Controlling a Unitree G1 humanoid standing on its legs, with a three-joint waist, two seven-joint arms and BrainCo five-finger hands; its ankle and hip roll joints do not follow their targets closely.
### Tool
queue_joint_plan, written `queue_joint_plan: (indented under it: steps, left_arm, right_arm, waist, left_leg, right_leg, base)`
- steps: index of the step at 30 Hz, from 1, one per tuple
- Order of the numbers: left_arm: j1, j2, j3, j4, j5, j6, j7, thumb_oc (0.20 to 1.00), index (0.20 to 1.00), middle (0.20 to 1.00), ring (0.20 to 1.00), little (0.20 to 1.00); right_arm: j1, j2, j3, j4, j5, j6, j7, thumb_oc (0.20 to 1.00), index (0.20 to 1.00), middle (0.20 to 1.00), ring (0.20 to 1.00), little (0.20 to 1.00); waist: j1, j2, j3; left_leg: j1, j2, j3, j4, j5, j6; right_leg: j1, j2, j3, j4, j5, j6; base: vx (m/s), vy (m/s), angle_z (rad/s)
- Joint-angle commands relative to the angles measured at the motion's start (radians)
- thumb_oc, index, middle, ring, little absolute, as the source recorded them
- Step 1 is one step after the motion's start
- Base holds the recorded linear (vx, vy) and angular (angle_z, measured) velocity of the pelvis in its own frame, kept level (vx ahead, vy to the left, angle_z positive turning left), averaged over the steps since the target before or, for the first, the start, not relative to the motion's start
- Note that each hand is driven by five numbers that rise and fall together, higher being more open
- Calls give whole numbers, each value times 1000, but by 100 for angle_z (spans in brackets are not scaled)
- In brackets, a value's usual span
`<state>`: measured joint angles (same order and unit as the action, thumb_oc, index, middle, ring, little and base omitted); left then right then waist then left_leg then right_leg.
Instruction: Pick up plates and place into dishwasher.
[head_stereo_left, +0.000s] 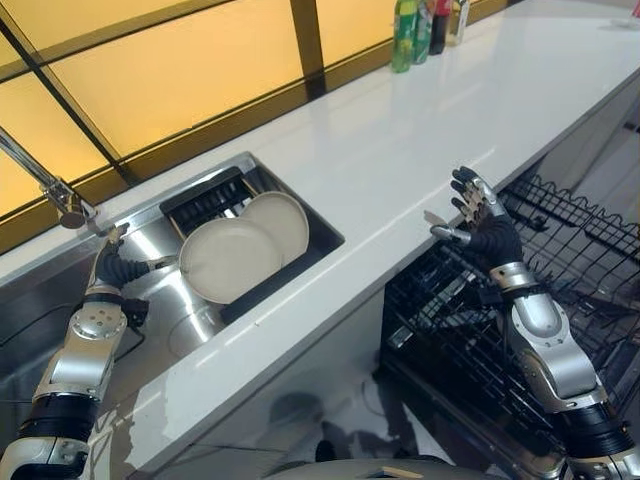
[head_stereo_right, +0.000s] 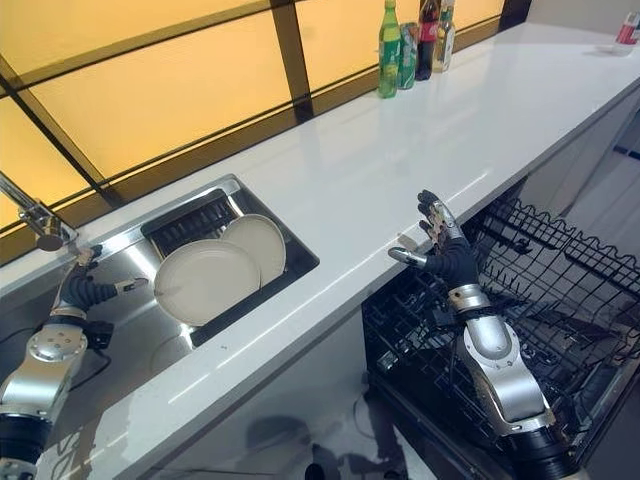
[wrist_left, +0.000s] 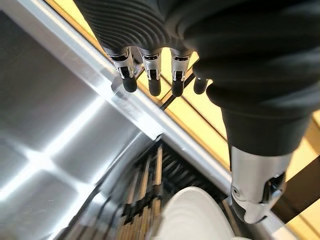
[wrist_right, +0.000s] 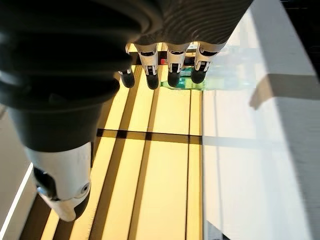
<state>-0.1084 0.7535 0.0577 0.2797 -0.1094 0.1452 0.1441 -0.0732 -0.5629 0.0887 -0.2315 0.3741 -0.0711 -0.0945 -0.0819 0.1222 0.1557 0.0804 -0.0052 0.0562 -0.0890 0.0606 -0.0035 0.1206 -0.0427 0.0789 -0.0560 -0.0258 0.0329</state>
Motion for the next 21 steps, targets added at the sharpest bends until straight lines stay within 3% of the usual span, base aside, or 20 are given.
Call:
queue_joint_plan:
  steps: [1,4,13,18,21]
  left_arm:
    - [-133,95,-7,32,8,-76,-33,1000,1000,1000,1000,1000]
    - [-154,104,-16,27,-4,-113,-66,1000,1000,1000,1000,1000]
    - [-273,148,-40,82,-43,-186,17,1000,1000,1000,1000,1000]
    - [-345,165,-55,131,-55,-202,54,1000,1000,1000,1000,1000]
    - [-370,165,-67,153,-46,-176,54,1000,1000,1000,1000,1000]
  right_arm:
    - [-59,-10,-20,-35,13,-27,4,1000,1000,1000,1000,1000]
    - [-70,-15,-16,-32,8,-31,6,1000,1000,1000,1000,1000]
    - [-144,-26,15,-21,-4,-28,-24,1000,1000,1000,1000,1000]
    - [-188,-17,36,-15,-21,-36,-40,1000,1000,1000,1000,1000]
    - [-203,-12,42,-18,-28,-37,-50,1000,1000,1000,1000,1000]
  waist:
    - [-3,-51,5]
    - [-4,-52,26]
    - [-19,-56,109]
    - [-23,-57,154]
    - [-22,-57,169]
  left_leg:
    - [-20,-23,-11,16,-27,21]
    - [-43,-23,-1,26,-23,20]
    - [-121,-27,26,74,-26,18]
    - [-170,-31,31,89,-21,16]
    - [-189,-32,32,94,-19,15]
  right_leg:
    - [-146,-145,-5,45,130,116]
    - [-163,-147,3,43,136,117]
    - [-227,-147,42,60,153,113]
    - [-268,-148,58,61,169,105]
    - [-285,-149,60,61,176,102]
  base:
    - [-10,76,-4]
    - [-25,59,-14]
    - [-55,48,-16]
    - [-95,21,-9]
    - [-70,4,-14]
